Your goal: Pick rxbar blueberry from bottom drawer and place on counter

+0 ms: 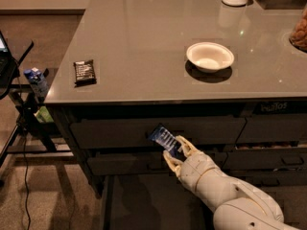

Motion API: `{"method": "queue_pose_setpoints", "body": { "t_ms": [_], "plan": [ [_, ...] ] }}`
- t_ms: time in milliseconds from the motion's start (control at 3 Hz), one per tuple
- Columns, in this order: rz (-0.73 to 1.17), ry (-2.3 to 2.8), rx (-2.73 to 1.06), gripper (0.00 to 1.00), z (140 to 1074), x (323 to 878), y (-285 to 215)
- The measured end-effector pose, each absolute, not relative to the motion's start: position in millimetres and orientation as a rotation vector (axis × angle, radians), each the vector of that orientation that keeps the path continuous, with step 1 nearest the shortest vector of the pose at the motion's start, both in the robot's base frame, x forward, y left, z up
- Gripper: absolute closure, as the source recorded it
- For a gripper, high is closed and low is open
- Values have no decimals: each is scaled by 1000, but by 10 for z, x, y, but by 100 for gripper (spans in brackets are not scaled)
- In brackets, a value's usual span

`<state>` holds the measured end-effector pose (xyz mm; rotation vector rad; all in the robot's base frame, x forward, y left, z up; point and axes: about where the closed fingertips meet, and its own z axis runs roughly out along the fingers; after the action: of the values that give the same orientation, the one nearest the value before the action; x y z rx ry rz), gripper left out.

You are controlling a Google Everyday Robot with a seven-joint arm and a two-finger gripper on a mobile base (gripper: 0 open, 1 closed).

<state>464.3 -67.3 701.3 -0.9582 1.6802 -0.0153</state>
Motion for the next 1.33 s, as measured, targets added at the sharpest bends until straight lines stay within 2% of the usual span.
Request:
{"method": "queue_pose_setpoints", "body": {
  "t_ms": [1000,1333],
  "plan": [
    [-190,1576,-927,100,7866,4510,-952],
    [-194,1573,-929,100,7883,4507,-947]
  ]
}}
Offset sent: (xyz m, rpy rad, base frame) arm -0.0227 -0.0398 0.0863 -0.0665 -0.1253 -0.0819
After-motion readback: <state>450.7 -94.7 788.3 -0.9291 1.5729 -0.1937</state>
